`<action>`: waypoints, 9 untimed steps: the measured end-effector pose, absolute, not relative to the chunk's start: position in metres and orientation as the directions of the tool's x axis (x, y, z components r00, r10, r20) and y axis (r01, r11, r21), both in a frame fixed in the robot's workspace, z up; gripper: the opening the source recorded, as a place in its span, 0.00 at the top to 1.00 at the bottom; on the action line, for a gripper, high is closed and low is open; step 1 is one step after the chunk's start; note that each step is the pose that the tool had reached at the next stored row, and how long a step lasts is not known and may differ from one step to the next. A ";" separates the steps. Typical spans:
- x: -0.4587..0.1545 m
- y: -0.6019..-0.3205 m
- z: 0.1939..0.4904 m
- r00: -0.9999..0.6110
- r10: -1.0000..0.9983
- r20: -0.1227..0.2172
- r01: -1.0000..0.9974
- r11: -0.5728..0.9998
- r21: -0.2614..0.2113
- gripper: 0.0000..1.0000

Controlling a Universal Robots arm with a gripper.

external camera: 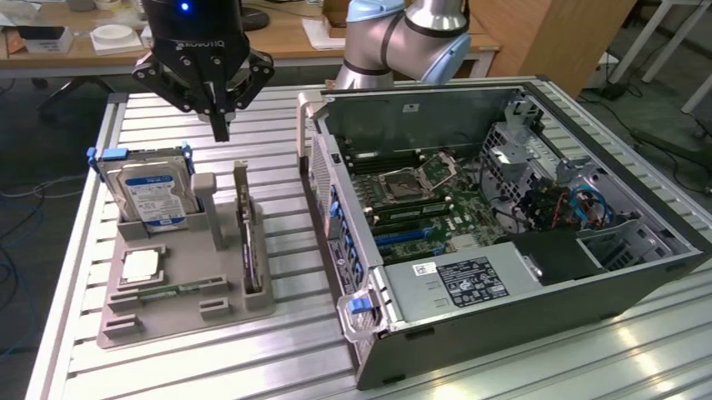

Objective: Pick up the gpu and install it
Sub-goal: 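Pick up the gpu and move the gpu toward the slot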

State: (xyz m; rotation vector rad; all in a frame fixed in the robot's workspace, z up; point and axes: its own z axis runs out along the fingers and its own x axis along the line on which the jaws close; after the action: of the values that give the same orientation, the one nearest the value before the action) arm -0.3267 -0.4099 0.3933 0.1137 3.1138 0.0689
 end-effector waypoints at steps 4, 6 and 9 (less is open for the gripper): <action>-0.327 -0.410 0.393 -0.997 0.073 -0.023 0.072 0.996 0.045 0.90; -0.327 -0.411 0.393 -0.997 0.073 -0.023 0.072 0.996 0.045 0.90; -0.327 -0.412 0.393 -0.997 0.072 -0.023 0.071 0.996 0.045 0.89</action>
State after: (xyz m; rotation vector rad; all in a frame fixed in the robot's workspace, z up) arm -0.3267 -0.4122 0.3933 0.1119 3.1139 0.0689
